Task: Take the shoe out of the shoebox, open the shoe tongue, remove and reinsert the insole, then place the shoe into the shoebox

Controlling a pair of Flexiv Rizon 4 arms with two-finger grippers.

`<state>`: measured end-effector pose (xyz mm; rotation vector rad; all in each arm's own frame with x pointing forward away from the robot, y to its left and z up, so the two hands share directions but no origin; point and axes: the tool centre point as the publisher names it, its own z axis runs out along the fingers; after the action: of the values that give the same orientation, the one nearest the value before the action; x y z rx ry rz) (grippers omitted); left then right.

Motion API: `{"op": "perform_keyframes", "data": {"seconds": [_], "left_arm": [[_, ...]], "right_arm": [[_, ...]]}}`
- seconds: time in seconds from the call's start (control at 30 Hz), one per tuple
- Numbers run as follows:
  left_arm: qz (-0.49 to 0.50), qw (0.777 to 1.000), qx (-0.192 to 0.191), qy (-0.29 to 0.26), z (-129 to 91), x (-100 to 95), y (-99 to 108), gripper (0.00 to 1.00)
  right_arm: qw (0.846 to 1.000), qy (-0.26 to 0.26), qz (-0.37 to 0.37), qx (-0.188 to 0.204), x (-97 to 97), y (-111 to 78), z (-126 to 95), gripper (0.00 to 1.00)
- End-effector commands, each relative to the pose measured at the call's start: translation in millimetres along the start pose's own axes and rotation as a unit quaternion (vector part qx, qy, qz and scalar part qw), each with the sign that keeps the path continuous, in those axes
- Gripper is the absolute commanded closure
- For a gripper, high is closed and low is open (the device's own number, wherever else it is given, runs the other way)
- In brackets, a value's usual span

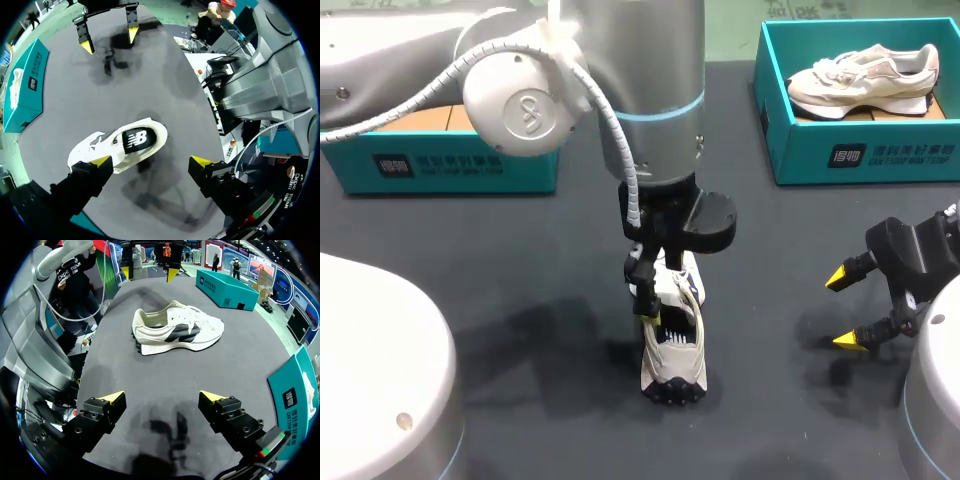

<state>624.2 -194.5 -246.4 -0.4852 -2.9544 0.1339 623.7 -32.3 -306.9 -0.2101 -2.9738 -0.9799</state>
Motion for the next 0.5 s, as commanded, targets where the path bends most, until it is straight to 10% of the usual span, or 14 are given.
{"op": "perform_keyframes", "data": {"seconds": [0.03,0.5], "left_arm": [[-0.012,1.0,0.0,-0.014,9,7.9,-6,0.0],[-0.069,0.997,0.015,0.015,45,19.3,-15,0.0]], "right_arm": [[1.0,-0.002,0.0,0.001,1.8,0.2,0,0.0],[1.0,-0.002,0.0,0.001,1.8,0.2,0,0.0]]}}
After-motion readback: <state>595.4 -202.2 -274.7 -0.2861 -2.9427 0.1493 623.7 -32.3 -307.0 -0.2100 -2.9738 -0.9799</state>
